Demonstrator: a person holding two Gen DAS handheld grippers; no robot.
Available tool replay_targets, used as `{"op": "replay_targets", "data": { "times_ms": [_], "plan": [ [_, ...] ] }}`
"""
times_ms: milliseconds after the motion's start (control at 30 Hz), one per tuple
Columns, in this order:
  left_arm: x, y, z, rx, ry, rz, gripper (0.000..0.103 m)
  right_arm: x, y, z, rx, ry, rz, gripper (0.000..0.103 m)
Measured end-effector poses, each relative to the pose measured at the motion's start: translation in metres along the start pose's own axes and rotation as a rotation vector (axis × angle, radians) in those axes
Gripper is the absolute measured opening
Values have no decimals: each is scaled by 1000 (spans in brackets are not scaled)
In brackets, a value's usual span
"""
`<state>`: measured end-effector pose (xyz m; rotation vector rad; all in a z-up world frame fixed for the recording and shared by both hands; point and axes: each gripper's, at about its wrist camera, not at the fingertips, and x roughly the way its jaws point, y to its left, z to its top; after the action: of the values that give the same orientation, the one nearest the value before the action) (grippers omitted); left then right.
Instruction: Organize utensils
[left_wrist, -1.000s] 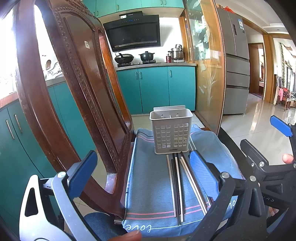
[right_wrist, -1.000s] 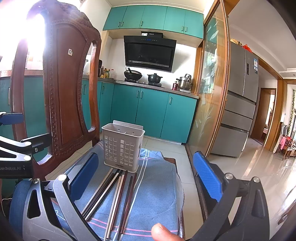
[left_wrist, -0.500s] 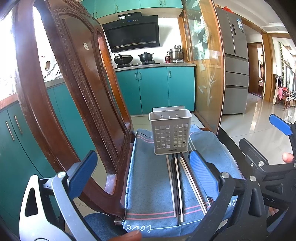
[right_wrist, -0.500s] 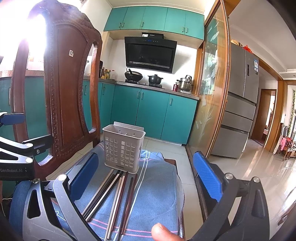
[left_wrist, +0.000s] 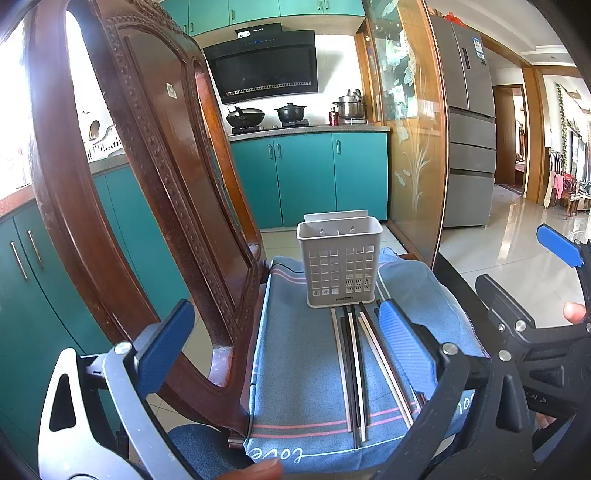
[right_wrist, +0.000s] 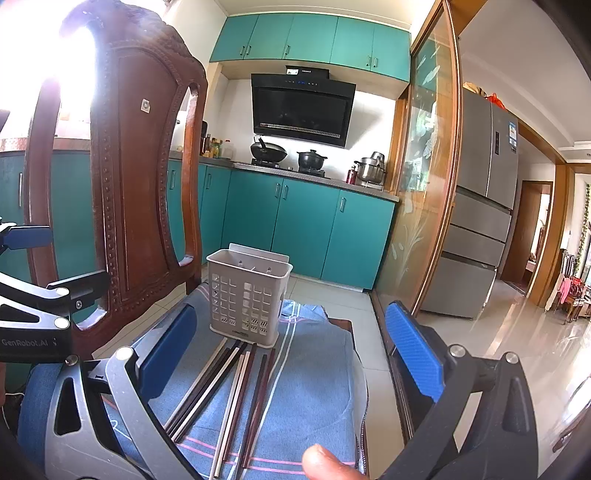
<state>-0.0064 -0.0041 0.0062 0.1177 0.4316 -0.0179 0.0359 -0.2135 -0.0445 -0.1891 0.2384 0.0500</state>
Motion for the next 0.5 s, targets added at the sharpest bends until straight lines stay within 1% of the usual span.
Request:
{"op": "replay_targets", "data": {
  "times_ms": [500],
  "plan": [
    [0, -1, -1, 1, 3, 0, 100, 0, 0, 0, 0, -1, -1, 100]
  ]
}}
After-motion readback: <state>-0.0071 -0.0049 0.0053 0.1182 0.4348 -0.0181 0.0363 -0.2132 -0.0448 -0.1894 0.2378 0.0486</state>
